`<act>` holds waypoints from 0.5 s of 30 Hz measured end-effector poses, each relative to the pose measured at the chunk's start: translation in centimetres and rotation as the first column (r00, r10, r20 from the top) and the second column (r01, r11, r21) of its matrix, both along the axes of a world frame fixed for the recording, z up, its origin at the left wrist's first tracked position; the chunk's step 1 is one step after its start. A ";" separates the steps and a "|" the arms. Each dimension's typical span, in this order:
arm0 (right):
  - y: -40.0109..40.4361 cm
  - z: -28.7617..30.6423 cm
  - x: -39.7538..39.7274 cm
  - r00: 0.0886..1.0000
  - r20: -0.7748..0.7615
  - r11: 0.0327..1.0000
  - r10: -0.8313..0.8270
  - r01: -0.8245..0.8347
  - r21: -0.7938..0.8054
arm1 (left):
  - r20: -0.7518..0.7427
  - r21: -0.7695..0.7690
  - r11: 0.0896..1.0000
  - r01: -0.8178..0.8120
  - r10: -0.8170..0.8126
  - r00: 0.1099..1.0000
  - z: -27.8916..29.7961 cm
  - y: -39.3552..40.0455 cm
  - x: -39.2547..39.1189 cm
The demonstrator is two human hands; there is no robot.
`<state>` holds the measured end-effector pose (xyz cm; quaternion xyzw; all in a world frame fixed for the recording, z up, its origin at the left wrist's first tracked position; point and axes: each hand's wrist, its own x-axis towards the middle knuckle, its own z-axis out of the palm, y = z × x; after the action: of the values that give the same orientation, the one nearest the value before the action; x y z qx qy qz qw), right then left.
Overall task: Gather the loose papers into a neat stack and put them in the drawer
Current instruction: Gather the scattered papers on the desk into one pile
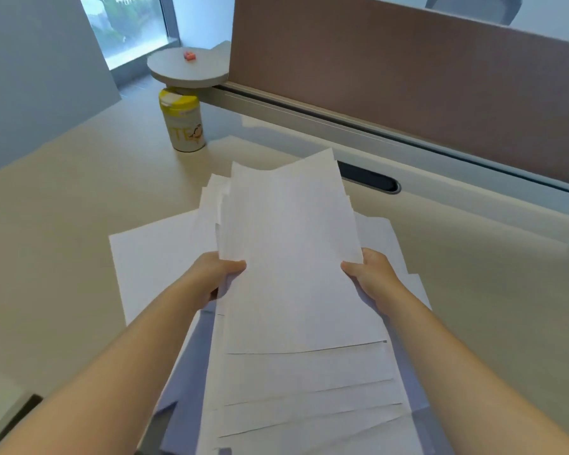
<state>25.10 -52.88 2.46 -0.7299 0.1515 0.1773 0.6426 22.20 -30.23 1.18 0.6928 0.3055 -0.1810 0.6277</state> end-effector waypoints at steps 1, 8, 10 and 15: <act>-1.4 -0.2 -0.6 1.000 0.006 1.000 -0.002 0.002 -0.007 | -0.009 0.022 1.000 0.013 -0.013 1.000 -0.2 -1.8 -0.5; -10.7 -3.9 -2.9 0.997 0.001 0.971 -0.080 0.078 -0.227 | -0.032 0.077 0.997 0.002 0.000 0.999 -1.5 -11.8 -3.9; -12.7 -5.0 -3.2 0.998 -0.063 0.840 -0.016 -0.021 -0.542 | -0.043 0.143 0.990 0.010 -0.004 0.999 -2.2 -13.5 -4.5; -14.6 -5.1 -3.6 0.997 -0.074 0.726 -0.028 -0.031 -0.687 | -0.054 0.167 0.984 0.058 -0.050 0.997 -2.1 -16.0 -5.3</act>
<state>21.47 -67.49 -2.63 -0.9083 0.2310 0.1379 0.3202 16.87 -46.24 -0.95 0.7465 0.3162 -0.1886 0.5542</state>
